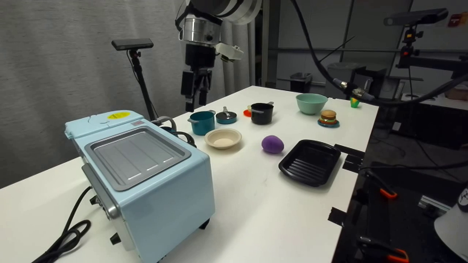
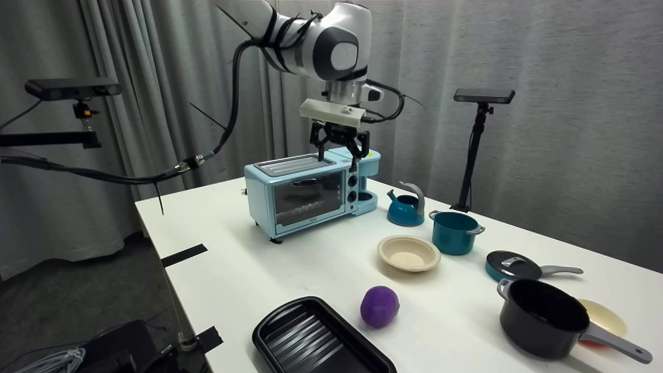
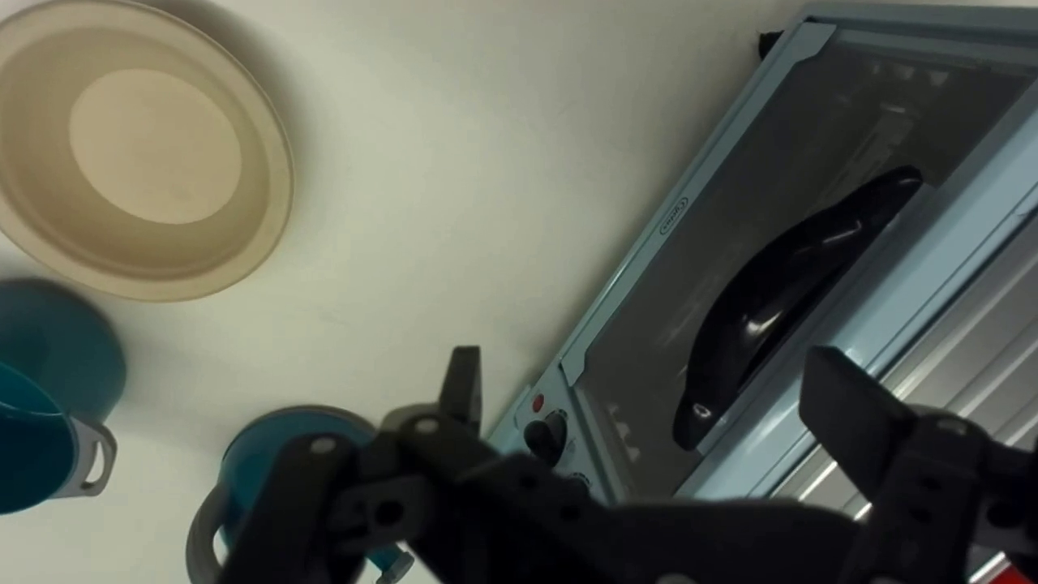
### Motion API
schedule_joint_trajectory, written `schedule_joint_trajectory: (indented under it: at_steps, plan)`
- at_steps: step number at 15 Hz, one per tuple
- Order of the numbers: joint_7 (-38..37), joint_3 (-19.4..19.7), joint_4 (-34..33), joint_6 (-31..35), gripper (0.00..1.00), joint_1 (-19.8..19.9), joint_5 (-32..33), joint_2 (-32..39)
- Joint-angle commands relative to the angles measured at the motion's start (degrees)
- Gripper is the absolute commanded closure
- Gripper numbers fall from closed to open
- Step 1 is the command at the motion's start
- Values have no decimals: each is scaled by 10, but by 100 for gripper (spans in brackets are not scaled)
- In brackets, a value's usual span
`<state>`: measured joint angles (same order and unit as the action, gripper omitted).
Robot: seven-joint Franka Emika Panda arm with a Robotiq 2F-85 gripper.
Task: Open and close the oven
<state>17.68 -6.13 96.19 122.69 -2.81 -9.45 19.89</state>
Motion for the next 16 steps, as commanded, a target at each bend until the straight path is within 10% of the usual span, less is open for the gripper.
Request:
schedule_joint_trajectory:
  at_steps: [1, 16]
  plan:
    - [-15, -9, -45, -6, 0, -3, -1, 40]
    - [-32, -23, 18, 45, 0, -26, 25, 58]
